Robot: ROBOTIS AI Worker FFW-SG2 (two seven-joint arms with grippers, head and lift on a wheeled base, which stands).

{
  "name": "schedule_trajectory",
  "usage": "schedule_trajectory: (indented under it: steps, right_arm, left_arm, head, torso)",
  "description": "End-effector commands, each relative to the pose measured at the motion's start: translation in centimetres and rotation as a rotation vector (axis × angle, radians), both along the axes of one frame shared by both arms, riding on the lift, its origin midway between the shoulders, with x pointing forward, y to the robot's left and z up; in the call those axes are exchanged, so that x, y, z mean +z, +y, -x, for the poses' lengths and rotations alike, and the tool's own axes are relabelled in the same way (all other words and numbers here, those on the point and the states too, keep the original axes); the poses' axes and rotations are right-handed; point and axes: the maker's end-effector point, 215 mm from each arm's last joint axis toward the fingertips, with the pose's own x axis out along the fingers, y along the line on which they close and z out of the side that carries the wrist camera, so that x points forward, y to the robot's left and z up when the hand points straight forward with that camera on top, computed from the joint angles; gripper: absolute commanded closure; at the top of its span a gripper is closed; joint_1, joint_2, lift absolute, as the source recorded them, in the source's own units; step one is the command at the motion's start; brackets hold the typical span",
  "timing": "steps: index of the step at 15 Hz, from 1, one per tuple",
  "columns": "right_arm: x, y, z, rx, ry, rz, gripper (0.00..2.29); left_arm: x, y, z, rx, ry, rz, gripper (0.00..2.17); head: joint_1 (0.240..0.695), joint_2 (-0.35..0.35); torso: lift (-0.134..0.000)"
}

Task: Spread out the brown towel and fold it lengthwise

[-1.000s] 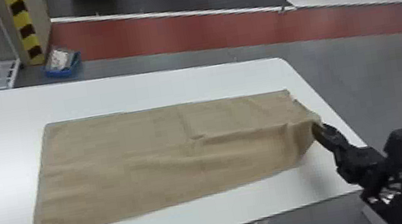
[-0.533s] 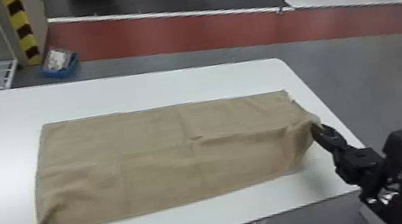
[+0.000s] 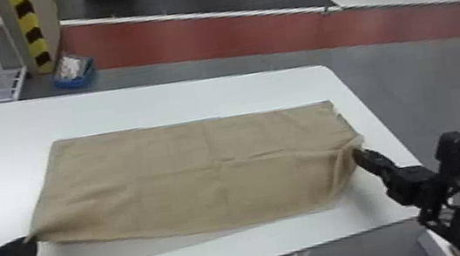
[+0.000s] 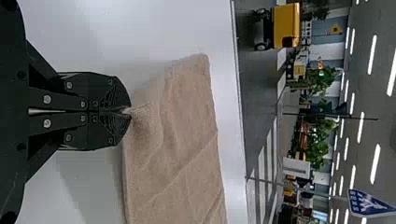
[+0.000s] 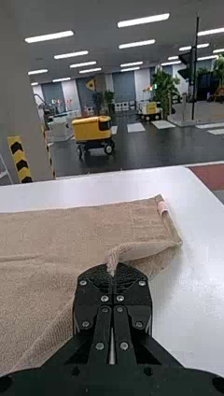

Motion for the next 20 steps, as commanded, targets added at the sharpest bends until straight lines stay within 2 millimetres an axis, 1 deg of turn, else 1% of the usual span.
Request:
schedule_trajectory:
  steps: [1,3,5,6,8,9,10,12,13,15,16,17,18,19,20]
  right_arm:
    - [-0.1,0.4,0.3,0.013,0.058,0.039,1.66]
    - [-0.2,-0.1,1.2,0.029,0.131,0.015,1.66]
    - [0.4,-0.1,2.1,0.048,0.200,0.001,1.66]
    - [0.4,-0.2,2.6,0.052,0.230,0.005,1.66]
    - [1.4,-1.6,3.1,0.049,0.228,0.022,1.66]
    - [1.8,-1.9,3.3,0.068,0.230,0.038,1.66]
    - [1.9,-2.0,3.5,0.091,0.231,0.060,1.66]
    - [2.6,-3.5,4.0,0.105,0.222,0.108,1.66]
    - [2.5,-3.8,4.6,0.123,0.235,0.114,1.66]
    - [2.0,-3.8,5.6,0.164,0.277,0.126,1.66]
    - [2.3,-3.7,5.5,0.166,0.287,0.103,1.66]
    - [3.1,-3.2,4.4,0.168,0.278,0.054,1.66]
    - [3.9,-2.5,2.5,0.171,0.256,-0.001,1.66]
    - [4.6,-1.6,0.1,0.178,0.234,-0.036,1.66]
    - [5.0,-0.8,-2.0,0.181,0.222,-0.044,1.66]
  left_arm:
    - [1.5,-0.1,-0.6,0.006,-0.005,0.015,1.48]
    - [2.8,0.1,-1.2,0.024,0.001,0.017,1.48]
    - [3.8,0.5,-1.6,0.032,0.004,0.039,1.48]
    - [4.3,0.6,-1.9,0.037,-0.002,0.050,1.48]
    - [5.2,0.9,-2.5,0.048,-0.022,0.042,1.48]
    - [5.7,1.0,-2.9,0.053,-0.025,0.052,1.48]
    - [6.0,1.7,-3.0,0.066,-0.025,0.060,1.48]
    - [6.1,2.0,-3.6,0.081,-0.015,0.068,1.48]
    - [6.2,3.1,-3.5,0.104,-0.010,0.064,1.48]
    - [6.5,3.2,-3.9,0.108,-0.007,0.075,1.48]
    - [7.0,3.1,-4.2,0.107,-0.015,0.079,1.48]
    - [7.5,3.1,-4.8,0.109,-0.026,0.084,1.48]
    - [8.3,3.4,-5.8,0.118,-0.045,0.085,1.48]
    - [8.7,3.9,-7.1,0.126,-0.055,0.090,1.48]
    - [9.5,4.4,-8.5,0.129,-0.068,0.093,1.48]
  head:
    - [0.695,-0.239]
    - [0.695,-0.233]
    - [0.695,-0.229]
    - [0.695,-0.229]
    - [0.695,-0.230]
    - [0.695,-0.235]
    - [0.695,-0.238]
    - [0.695,-0.239]
    - [0.695,-0.237]
    - [0.695,-0.242]
    - [0.695,-0.242]
    - [0.695,-0.243]
    - [0.695,-0.244]
    - [0.695,-0.237]
    - [0.695,-0.227]
  torso:
    - [-0.120]
    - [-0.120]
    - [-0.120]
    - [-0.120]
    - [-0.120]
    - [-0.120]
    - [-0.120]
    - [-0.120]
    - [-0.120]
    - [-0.120]
    - [-0.120]
    - [-0.120]
    - [-0.120]
    - [-0.120]
    - [-0.120]
